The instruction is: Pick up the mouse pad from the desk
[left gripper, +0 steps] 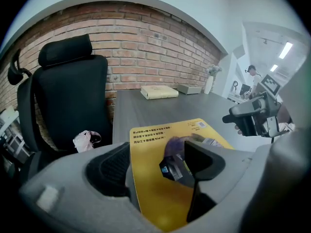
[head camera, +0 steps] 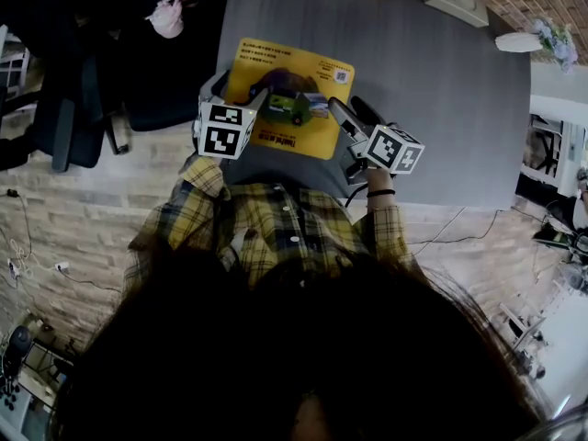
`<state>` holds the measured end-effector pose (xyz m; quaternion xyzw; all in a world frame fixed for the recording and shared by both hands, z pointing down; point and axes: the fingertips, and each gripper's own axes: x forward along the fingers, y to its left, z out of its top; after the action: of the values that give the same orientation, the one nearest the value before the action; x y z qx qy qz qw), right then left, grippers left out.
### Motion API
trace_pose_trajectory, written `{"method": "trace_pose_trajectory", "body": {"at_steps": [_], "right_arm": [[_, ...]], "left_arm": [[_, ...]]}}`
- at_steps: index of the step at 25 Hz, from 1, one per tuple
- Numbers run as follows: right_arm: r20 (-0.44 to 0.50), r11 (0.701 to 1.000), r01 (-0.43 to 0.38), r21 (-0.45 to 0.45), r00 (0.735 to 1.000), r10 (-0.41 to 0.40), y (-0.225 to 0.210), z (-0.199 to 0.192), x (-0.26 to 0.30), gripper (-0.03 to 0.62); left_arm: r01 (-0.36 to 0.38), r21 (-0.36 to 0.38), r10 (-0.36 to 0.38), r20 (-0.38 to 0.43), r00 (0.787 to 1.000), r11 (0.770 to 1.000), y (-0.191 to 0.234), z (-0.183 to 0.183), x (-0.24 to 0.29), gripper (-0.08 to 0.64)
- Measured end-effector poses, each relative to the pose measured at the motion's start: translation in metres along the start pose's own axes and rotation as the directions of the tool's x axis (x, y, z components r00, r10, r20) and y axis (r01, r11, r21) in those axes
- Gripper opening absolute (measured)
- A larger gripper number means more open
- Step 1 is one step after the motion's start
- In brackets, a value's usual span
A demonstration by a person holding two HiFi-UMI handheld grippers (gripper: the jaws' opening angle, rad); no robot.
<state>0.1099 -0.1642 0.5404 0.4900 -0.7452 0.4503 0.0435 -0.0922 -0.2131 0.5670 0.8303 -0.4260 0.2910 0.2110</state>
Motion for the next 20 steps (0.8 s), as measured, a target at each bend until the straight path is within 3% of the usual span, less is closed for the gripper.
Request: {"method": "trace_pose_trajectory", "body": {"at_steps": [8,20], "right_arm": [[-0.07,0.991,-0.022,0.129,0.997,0.031,-0.018,-0.02,0.007,0.341],[-0.248,0.986,0.066,0.15,0.968,-0.027,-0.035,-0.033,0.024,0.342]], "left_arm": [[-0.011,-0.018,0.009,-0.067,0.998,1.0,0.006,-0.024,0.016,0.353],[-0.027,-0.028,0.023,-0.135,0.991,0.999,0.011,-0.044,0.035,0.351]]}}
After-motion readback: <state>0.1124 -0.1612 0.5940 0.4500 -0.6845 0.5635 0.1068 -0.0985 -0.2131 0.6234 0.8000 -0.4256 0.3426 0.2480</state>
